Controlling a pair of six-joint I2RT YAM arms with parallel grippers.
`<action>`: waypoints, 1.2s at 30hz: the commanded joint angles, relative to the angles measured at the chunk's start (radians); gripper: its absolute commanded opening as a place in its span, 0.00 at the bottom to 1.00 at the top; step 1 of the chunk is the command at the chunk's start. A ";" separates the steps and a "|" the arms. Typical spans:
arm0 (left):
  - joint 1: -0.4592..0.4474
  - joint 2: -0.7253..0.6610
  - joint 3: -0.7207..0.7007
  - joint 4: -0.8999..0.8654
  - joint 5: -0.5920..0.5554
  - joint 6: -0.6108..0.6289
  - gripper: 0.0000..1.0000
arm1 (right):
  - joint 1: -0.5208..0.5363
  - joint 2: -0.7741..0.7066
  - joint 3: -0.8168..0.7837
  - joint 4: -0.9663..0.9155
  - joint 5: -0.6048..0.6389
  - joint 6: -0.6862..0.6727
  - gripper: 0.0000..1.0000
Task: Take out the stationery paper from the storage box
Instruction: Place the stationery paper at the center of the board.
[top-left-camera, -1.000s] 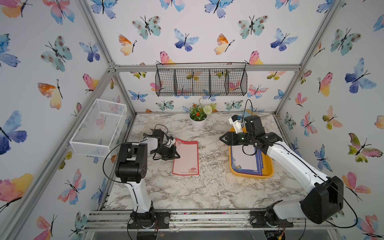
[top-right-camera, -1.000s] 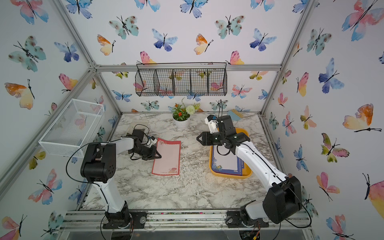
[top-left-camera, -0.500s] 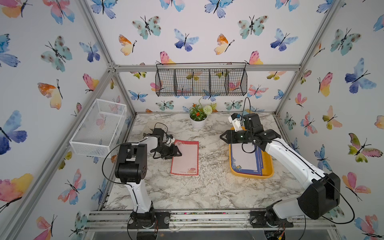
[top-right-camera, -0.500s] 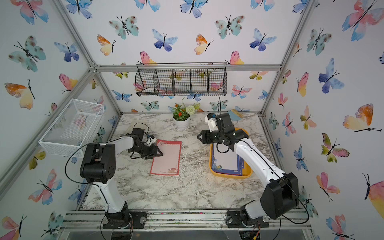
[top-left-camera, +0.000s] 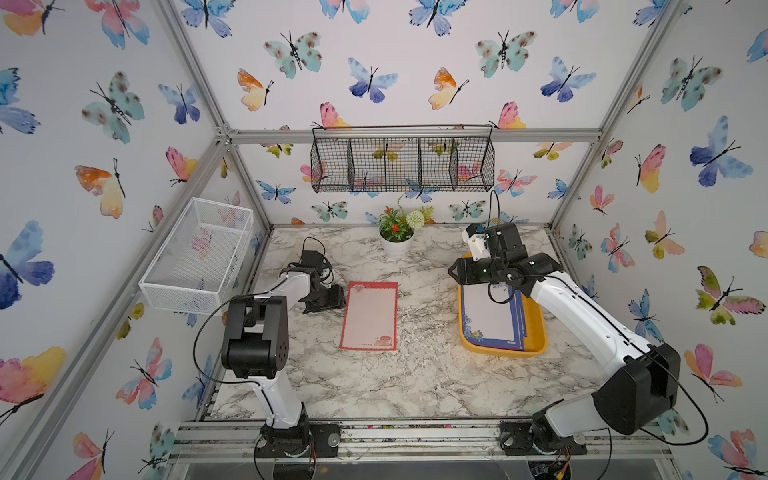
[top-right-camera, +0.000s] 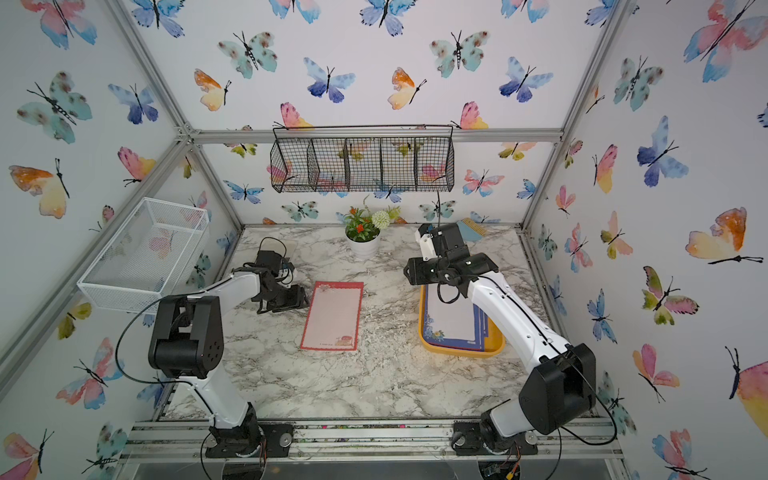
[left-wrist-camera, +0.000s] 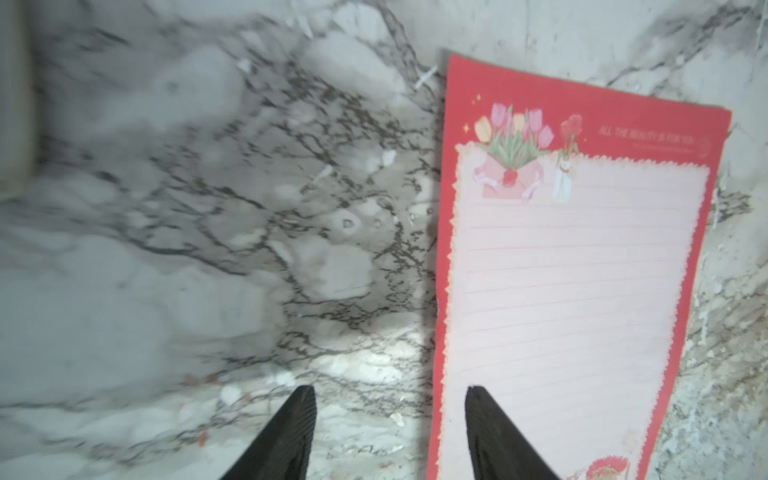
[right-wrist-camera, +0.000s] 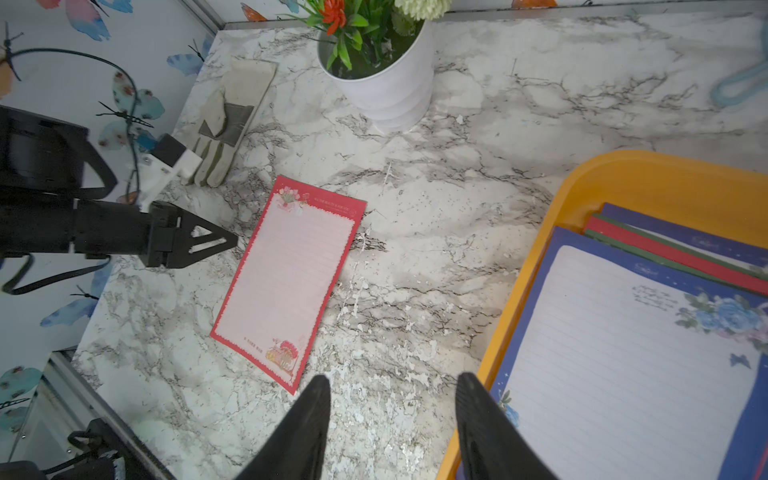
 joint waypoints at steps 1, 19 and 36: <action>0.003 -0.098 0.010 0.016 -0.118 -0.028 0.60 | 0.003 -0.013 0.026 -0.044 0.089 -0.038 0.53; -0.543 -0.238 0.183 0.362 -0.024 -0.155 0.58 | -0.010 -0.116 -0.139 0.090 0.464 -0.114 0.48; -0.626 -0.025 0.069 0.661 0.159 -0.285 0.58 | -0.175 -0.120 -0.436 0.361 0.264 -0.063 0.45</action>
